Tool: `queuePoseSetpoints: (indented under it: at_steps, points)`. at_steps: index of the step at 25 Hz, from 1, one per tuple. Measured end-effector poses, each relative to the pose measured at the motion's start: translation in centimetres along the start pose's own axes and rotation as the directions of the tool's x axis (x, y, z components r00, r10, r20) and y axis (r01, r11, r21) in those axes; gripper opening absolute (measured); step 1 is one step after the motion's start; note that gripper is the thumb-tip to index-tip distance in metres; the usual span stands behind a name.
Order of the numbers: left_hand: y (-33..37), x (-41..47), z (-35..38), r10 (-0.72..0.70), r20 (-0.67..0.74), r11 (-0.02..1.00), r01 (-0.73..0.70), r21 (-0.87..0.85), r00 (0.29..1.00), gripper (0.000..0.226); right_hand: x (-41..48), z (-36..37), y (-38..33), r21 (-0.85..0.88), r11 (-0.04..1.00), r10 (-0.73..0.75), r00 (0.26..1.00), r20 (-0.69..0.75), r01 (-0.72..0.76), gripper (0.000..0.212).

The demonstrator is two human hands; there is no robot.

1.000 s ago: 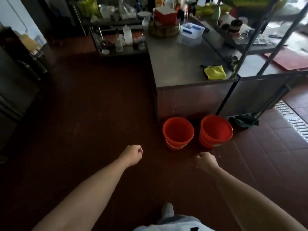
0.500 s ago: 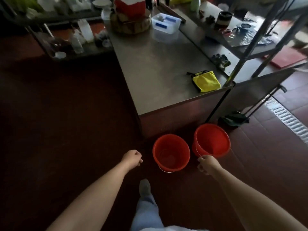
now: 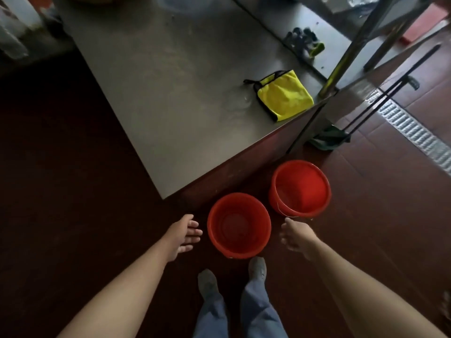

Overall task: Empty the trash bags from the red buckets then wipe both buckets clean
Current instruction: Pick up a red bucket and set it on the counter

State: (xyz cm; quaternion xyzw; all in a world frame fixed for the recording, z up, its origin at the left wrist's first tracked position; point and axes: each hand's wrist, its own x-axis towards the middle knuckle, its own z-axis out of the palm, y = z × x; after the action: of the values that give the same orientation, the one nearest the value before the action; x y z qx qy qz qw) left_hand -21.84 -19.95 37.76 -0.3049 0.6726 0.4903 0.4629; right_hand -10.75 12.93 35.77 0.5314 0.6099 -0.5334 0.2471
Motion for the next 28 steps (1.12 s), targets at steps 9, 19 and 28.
queuePoseSetpoints:
  at_steps: [9,19,28]
  points:
    - [-4.8,21.9,3.8,-0.127,-0.107,0.969,0.1,-0.226,0.986,0.053,19.4,2.6,2.8,0.232,0.963,0.124,0.99,0.062,-0.136,0.052]
    - [-10.7,37.8,4.2,-0.193,-0.178,0.95,0.138,-0.279,0.965,0.077,34.8,5.5,7.5,0.307,0.928,0.181,0.976,0.118,-0.209,0.072]
    - [-11.8,43.6,5.7,-0.176,-0.162,0.949,0.124,-0.291,0.971,0.078,40.8,7.1,10.1,0.309,0.94,0.131,0.989,0.068,-0.146,0.073]
